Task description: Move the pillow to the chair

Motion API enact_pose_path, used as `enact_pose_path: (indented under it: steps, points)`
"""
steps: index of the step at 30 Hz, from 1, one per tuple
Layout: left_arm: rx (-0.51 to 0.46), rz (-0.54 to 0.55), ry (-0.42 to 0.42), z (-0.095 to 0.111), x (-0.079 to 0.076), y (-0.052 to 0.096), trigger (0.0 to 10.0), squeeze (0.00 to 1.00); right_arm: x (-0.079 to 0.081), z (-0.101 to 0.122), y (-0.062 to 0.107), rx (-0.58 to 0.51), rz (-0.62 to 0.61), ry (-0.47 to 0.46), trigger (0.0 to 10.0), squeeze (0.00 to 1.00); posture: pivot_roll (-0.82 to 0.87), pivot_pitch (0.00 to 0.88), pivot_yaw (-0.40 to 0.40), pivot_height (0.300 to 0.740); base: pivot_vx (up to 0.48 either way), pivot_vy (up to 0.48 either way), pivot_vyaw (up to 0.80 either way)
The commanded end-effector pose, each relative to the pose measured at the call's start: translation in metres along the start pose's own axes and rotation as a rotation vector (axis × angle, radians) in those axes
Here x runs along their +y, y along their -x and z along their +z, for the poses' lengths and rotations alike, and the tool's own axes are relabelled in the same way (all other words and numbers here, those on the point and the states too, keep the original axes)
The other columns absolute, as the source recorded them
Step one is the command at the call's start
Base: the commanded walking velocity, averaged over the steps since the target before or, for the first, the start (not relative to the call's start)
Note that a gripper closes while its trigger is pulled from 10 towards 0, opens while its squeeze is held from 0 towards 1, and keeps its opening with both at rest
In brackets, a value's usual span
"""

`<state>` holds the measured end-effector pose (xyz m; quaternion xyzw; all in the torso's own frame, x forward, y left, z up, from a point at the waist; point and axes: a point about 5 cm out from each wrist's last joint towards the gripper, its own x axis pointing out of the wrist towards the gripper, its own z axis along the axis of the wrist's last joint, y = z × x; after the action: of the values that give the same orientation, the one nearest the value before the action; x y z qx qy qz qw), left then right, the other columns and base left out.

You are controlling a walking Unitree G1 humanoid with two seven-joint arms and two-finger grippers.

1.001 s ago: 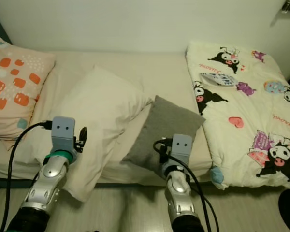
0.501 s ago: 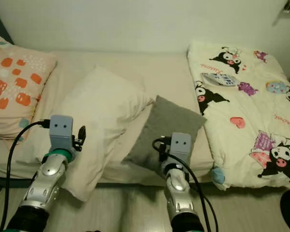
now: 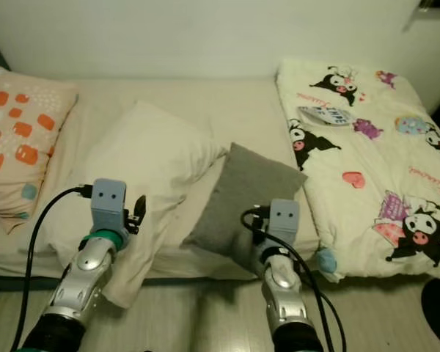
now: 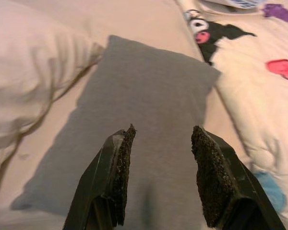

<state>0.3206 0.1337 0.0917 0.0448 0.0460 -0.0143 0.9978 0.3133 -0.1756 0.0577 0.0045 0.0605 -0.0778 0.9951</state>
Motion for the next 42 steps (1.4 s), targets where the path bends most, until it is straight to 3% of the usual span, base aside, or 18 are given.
enact_pose_path:
  steps: [1, 3, 12, 17, 20, 24, 29, 35, 42]
  points:
    - [0.024, 0.039, -0.007, -0.009, 0.009, 0.002, 10.0, 0.00, 0.001, -0.002, -0.002, 0.020, 0.005, -0.005, 10.0, 0.00, 0.06, 0.026, 0.042, 0.740, 0.000, 0.000, 0.00]
    - [0.049, 0.097, 0.015, -0.016, 0.017, 0.004, 10.0, 0.00, 0.004, 0.000, -0.005, 0.020, 0.023, 0.007, 10.0, 0.00, 0.04, 0.007, 0.047, 0.740, 0.000, 0.000, 0.00]
    - [0.043, 0.140, 0.039, -0.013, 0.025, 0.000, 10.0, 0.00, 0.019, 0.005, -0.007, 0.014, 0.052, -0.017, 10.0, 0.00, 0.10, 0.014, 0.037, 0.740, 0.000, 0.000, 0.00]
    - [0.018, 0.131, 0.039, -0.006, 0.025, -0.002, 10.0, 0.00, 0.024, -0.003, -0.003, 0.038, 0.070, -0.018, 10.0, 0.00, 0.10, 0.003, 0.059, 0.740, 0.000, 0.000, 0.00]
    - [0.015, 0.111, 0.029, -0.007, 0.027, -0.004, 10.0, 0.00, 0.026, -0.006, 0.000, 0.031, 0.045, -0.027, 10.0, 0.00, 0.08, 0.005, 0.149, 0.740, 0.000, 0.000, 0.00]
    - [0.023, 0.098, 0.061, -0.011, 0.028, -0.001, 10.0, 0.00, 0.027, -0.005, 0.003, 0.016, 0.015, -0.044, 10.0, 0.00, 0.06, 0.006, 0.170, 0.740, 0.000, 0.000, 0.00]
    - [0.045, 0.057, 0.108, -0.016, 0.025, 0.002, 10.0, 0.00, 0.023, -0.004, 0.006, -0.003, -0.002, -0.033, 10.0, 0.00, 0.07, 0.016, 0.170, 0.740, 0.000, 0.000, 0.00]
    - [-0.012, 0.015, 0.058, -0.003, 0.017, 0.000, 10.0, 0.00, 0.022, -0.006, 0.005, 0.012, 0.008, -0.040, 10.0, 0.00, 0.10, 0.029, 0.145, 0.740, 0.000, 0.000, 0.00]
    - [-0.020, 0.031, 0.059, -0.001, 0.019, -0.002, 10.0, 0.00, 0.026, -0.006, 0.005, 0.020, 0.007, -0.048, 10.0, 0.00, 0.10, 0.036, 0.147, 0.740, 0.000, 0.000, 0.00]
